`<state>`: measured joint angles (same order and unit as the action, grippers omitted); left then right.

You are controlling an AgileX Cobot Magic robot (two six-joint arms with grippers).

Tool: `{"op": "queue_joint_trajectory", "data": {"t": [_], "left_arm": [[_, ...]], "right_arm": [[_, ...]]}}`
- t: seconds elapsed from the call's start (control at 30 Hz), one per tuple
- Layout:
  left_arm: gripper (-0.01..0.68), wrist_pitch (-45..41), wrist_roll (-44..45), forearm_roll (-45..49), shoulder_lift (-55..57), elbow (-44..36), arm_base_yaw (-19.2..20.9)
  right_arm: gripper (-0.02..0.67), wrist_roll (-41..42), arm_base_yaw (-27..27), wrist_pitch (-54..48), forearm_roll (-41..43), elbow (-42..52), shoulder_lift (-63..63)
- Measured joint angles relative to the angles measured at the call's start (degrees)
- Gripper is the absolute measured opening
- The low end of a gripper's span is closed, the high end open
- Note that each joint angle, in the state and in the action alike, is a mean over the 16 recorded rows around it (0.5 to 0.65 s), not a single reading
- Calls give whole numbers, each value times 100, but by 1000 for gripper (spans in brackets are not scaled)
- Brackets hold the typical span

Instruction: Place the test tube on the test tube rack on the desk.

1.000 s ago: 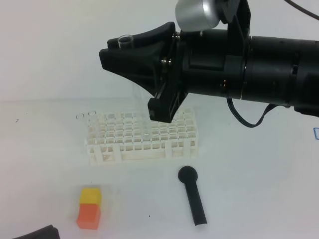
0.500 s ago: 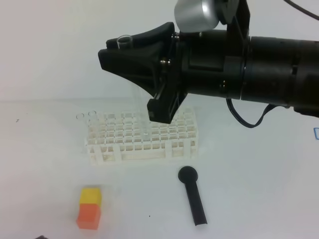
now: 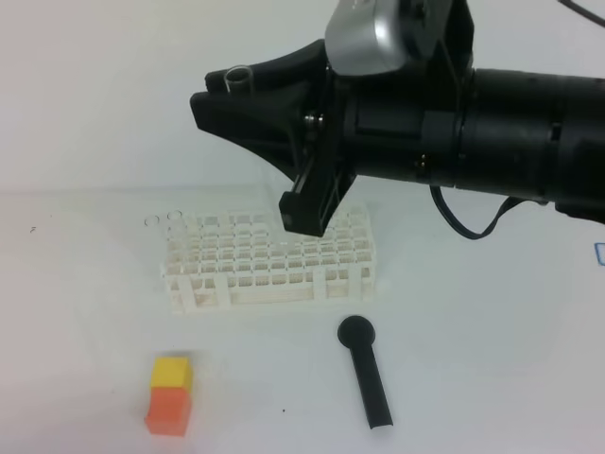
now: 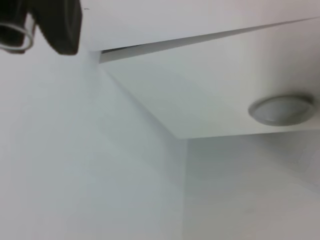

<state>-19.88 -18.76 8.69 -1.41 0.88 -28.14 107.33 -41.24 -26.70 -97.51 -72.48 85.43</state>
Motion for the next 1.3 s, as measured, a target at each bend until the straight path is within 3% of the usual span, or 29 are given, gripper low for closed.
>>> {"op": "queue_joint_trajectory", "data": {"t": [0.37,0.53,0.67,0.83,1.1,1.3], "left_arm": [[-1,-164,0,-13,-1,-65,18],[-1,-167,0,-13,-1,-65,24],[-1,-163,1,-13,-4,-65,111],[-1,-167,0,-13,-8,-65,483],[-1,-173,0,-13,-18,-65,1738],[-1,-174,0,-13,-22,-65,2635]], "right_arm": [[117,3,0,284,-7,2,0],[117,-507,-6,581,311,-1,28],[117,-1724,-52,1107,1211,-19,141],[117,-3999,-217,2123,3051,-52,459],[117,-7649,-694,4453,6135,-104,1404],[117,-8792,-1001,5997,7247,-188,2255]]}}
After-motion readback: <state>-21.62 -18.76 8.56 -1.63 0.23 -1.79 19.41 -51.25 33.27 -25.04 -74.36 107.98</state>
